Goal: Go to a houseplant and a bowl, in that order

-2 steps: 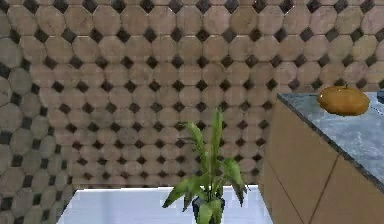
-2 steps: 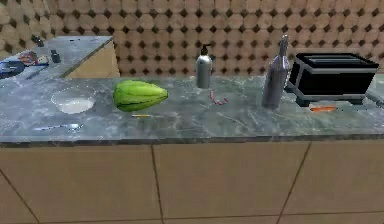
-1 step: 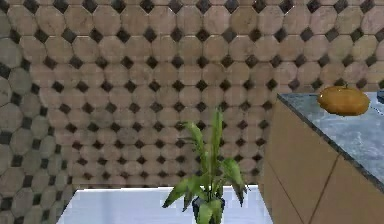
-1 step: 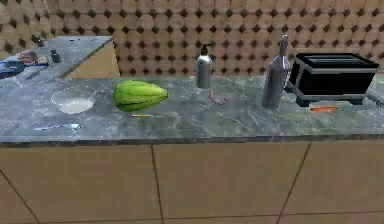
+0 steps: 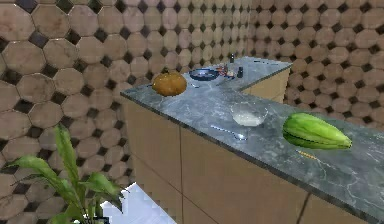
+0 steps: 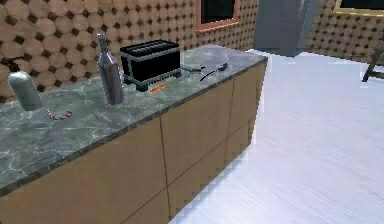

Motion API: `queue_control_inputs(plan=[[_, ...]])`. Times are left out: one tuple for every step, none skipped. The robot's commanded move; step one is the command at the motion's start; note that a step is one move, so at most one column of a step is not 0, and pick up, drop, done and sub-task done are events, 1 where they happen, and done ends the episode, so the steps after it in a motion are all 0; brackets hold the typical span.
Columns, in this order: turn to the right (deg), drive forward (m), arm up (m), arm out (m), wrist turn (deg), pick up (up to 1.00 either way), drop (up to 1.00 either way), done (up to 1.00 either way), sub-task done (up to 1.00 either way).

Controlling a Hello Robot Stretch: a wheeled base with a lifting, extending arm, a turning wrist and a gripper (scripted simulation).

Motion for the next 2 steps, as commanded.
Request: queue_control_inputs(plan=[[15.0, 0.0, 0.0, 0.0, 0.0, 0.0, 0.0, 0.0, 0.0], [0.0, 0.0, 0.0, 0.0, 0.0, 0.0, 0.0, 1.0, 0.0]])
